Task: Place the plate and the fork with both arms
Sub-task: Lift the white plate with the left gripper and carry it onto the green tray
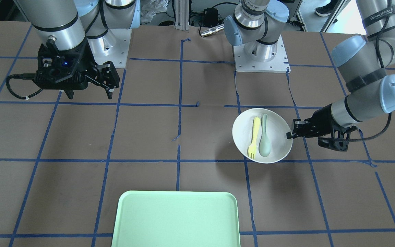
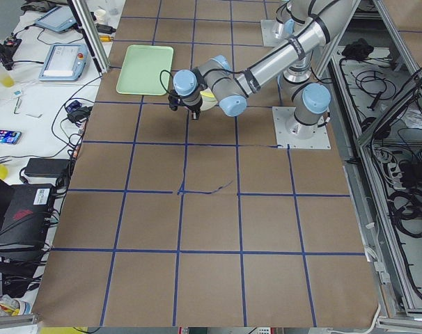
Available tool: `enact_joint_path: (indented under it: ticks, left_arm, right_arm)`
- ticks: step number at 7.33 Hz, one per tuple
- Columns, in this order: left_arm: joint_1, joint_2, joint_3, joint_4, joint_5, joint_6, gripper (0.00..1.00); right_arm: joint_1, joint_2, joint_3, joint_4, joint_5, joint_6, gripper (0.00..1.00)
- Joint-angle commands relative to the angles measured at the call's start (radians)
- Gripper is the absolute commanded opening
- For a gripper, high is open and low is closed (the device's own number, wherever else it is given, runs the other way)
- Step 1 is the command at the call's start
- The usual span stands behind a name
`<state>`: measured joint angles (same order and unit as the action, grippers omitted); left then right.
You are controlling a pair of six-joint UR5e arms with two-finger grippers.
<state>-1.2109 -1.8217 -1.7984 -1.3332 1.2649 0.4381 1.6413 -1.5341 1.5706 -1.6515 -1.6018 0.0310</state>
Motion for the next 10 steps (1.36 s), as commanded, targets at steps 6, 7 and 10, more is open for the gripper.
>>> enact_joint_path:
  ticks: [6,7,10]
  left_arm:
    - [-0.32,-0.5,0.609,0.094,-0.085,-0.444,0.0]
    - [-0.344,-0.551,0.661,0.095,-0.082,-0.472,0.0]
    - [-0.389,-0.611,0.692,0.144,-0.07,-0.518,0.0]
  right_arm:
    - [0.003,-0.009,0.003,-0.001,-0.001,0.003,1.0]
    - [0.003,-0.009,0.005,-0.001,0.0,0.003,1.0]
    - [0.003,-0.003,0.005,-0.001,-0.001,0.003,1.0]
